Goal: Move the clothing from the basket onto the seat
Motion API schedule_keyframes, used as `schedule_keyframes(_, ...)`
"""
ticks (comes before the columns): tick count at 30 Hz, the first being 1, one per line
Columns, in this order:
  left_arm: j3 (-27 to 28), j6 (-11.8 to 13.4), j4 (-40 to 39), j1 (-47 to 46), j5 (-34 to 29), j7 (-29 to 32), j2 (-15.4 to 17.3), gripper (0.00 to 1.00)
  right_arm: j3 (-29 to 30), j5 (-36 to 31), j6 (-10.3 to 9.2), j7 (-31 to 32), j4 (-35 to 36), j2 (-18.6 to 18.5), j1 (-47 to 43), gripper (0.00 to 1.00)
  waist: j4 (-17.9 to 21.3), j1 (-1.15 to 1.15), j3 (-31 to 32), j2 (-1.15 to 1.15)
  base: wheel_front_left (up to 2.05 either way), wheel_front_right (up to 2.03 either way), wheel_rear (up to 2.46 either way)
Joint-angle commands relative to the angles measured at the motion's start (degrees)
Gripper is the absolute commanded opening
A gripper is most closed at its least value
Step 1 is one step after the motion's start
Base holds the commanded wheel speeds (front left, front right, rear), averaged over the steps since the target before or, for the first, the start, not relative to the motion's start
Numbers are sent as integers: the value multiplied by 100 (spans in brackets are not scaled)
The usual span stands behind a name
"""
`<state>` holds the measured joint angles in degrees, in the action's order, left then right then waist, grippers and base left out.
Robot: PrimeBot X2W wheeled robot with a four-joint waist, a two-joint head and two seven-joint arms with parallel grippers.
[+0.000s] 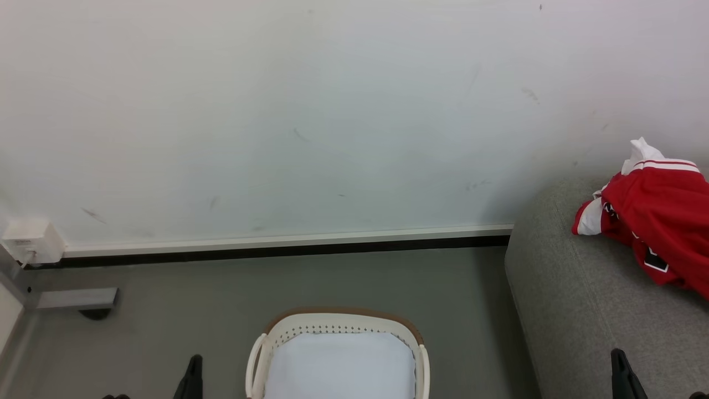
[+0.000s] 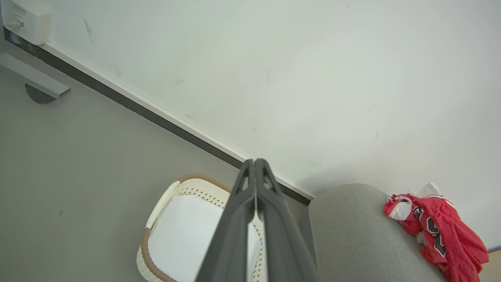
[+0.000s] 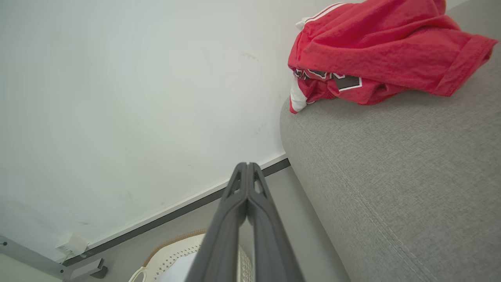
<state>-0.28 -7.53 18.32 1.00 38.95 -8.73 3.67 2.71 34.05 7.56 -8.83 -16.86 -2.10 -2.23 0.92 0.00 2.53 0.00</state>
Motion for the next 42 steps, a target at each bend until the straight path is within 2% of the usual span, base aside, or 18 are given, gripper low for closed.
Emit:
schedule_keyframes(1,58,2,-100,-173,242,47,10,0,42,236,-3,52,96,-55,201,0,-2,0,-4,0,0,0,0)
schedule_keyframes(22,248,3,-206,-350,1744,487,-13,0,144,1890,-5,488,164,-70,408,0,-21,0,-60,0,0,0,0)
schedule_keyframes(42,388,4,-282,-480,2865,815,-30,0,225,3106,-7,822,205,-82,548,0,-38,0,-111,0,0,0,0)
